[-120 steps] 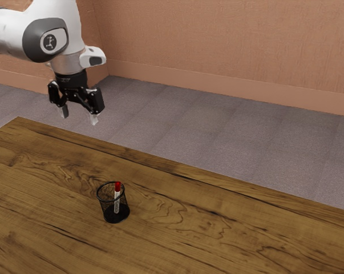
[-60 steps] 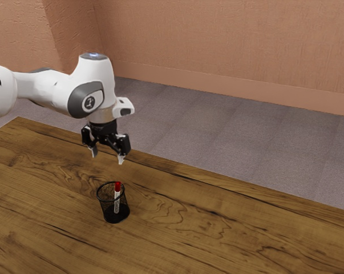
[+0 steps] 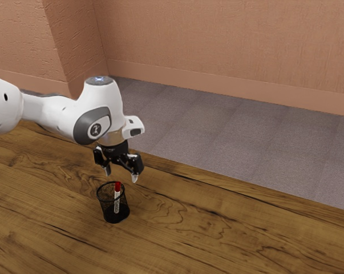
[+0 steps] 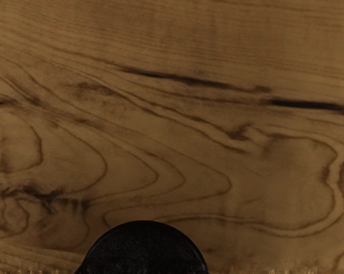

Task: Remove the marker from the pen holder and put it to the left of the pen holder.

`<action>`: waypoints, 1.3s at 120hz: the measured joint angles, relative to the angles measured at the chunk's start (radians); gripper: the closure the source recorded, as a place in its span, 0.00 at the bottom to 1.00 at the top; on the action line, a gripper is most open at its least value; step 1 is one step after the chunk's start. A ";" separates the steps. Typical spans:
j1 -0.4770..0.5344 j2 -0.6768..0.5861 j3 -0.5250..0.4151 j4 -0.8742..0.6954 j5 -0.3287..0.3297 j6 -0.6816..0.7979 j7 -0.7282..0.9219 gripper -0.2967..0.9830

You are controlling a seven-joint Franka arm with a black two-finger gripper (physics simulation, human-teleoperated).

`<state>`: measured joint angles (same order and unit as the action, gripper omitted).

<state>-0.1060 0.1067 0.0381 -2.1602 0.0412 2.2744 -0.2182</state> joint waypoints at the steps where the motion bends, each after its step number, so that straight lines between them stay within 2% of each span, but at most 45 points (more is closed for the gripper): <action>1: 0.000 -0.001 0.000 -0.002 -0.001 0.001 -0.001 0.23; 52: 0.012 -0.079 -0.003 -0.101 -0.013 0.008 -0.022 0.23; 84: 0.009 -0.086 -0.003 -0.124 -0.014 0.007 -0.035 0.24; 88: 0.008 -0.087 -0.003 -0.124 -0.011 0.007 -0.036 0.27; 107: 0.007 -0.089 -0.003 -0.119 -0.005 0.001 -0.032 0.57; 118: 0.006 -0.092 -0.003 -0.118 -0.003 -0.006 -0.030 0.68; 132: 0.006 -0.099 -0.003 -0.118 0.007 -0.017 -0.027 0.76; 156: 0.007 -0.168 0.004 -0.117 0.047 -0.054 -0.036 0.80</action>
<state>-0.0992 -0.0609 0.0418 -2.2773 0.0881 2.2207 -0.2542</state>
